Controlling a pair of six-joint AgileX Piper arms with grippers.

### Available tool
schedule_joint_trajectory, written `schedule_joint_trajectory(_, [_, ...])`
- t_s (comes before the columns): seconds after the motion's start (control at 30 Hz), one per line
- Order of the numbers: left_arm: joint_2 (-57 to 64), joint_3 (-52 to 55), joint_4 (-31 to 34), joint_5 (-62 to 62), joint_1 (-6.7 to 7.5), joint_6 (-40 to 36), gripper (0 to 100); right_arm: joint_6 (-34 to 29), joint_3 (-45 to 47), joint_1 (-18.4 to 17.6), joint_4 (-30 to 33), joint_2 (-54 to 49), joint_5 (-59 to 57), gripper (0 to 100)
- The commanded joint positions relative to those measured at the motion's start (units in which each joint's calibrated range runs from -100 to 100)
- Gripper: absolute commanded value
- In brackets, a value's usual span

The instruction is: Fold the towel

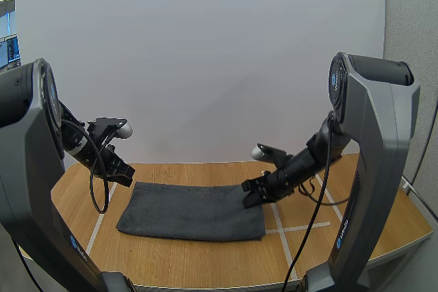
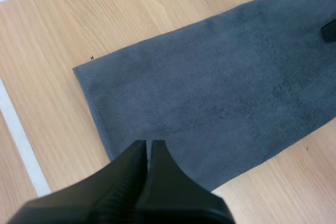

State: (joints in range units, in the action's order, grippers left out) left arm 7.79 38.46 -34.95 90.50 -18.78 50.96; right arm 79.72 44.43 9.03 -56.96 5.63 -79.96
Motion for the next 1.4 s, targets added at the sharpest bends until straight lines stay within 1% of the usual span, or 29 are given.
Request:
schedule_joint_trajectory(0.0, [2.1, -0.3, -1.2, 2.4, 0.05, -1.9, 8, 1.1, -3.2, 2.7, 4.5, -4.0, -2.5, 0])
schedule_joint_trajectory(0.23, [2.6, -0.3, -1.2, 2.2, 0.05, -2.4, 8, 1.1, -7.8, 5.6, 7.1, -4.4, -7.6, 0])
schedule_joint_trajectory(0.37, [2.6, -0.3, -1.2, 2.2, 0.05, -2.4, 8, 1.1, -8.7, 5.6, 8.0, -4.4, -8.9, 0])
schedule_joint_trajectory(0.43, [2.6, -0.3, -1.2, 2.2, 0.05, -2.4, 8, 1.1, -8.7, 5.6, 7.2, -4.4, -11.2, 0])
schedule_joint_trajectory(0.53, [2.6, -0.3, -1.2, 1.1, 0.05, -2.4, 8, 1.1, -9.1, 5.4, 5.2, -4.4, -18.6, 0])
schedule_joint_trajectory(0.63, [2.6, -0.3, -1.2, 0.7, 0.05, -2.4, 8, 0.2, -10.6, 4.4, 4.2, -4.4, -20.0, 0])
schedule_joint_trajectory(0.7, [2.6, -0.3, -1.2, 0.7, 0.05, -2.4, 8, -1.3, -11.4, 3.3, 4.0, -4.4, -20.0, 0])
schedule_joint_trajectory(0.8, [2.6, -0.3, -1.0, 0.8, 0.05, -2.4, 8, -1.4, -11.4, 1.4, 3.6, -5.1, -20.0, 0])
schedule_joint_trajectory(0.93, [2.6, -0.3, -1.0, 1.2, 0.05, -2.6, 8, -3.1, -11.4, -2.6, 3.6, -6.2, -20.0, 0])
schedule_joint_trajectory(1.0, [2.6, -0.3, -1.0, 1.8, 0.05, -3.1, 8, -3.7, -11.4, -3.9, 3.6, -6.2, -19.1, 0])
schedule_joint_trajectory(1.2, [4.2, -0.3, -1.0, 2.8, 0.05, -3.9, 8, -4.8, -11.4, -9.0, 3.2, -6.2, -13.5, 0])
schedule_joint_trajectory(1.37, [7.0, -0.5, -1.0, 2.8, 0.05, -4.5, 8, -5.3, -11.4, -12.4, 2.9, -6.2, -8.6, 0])
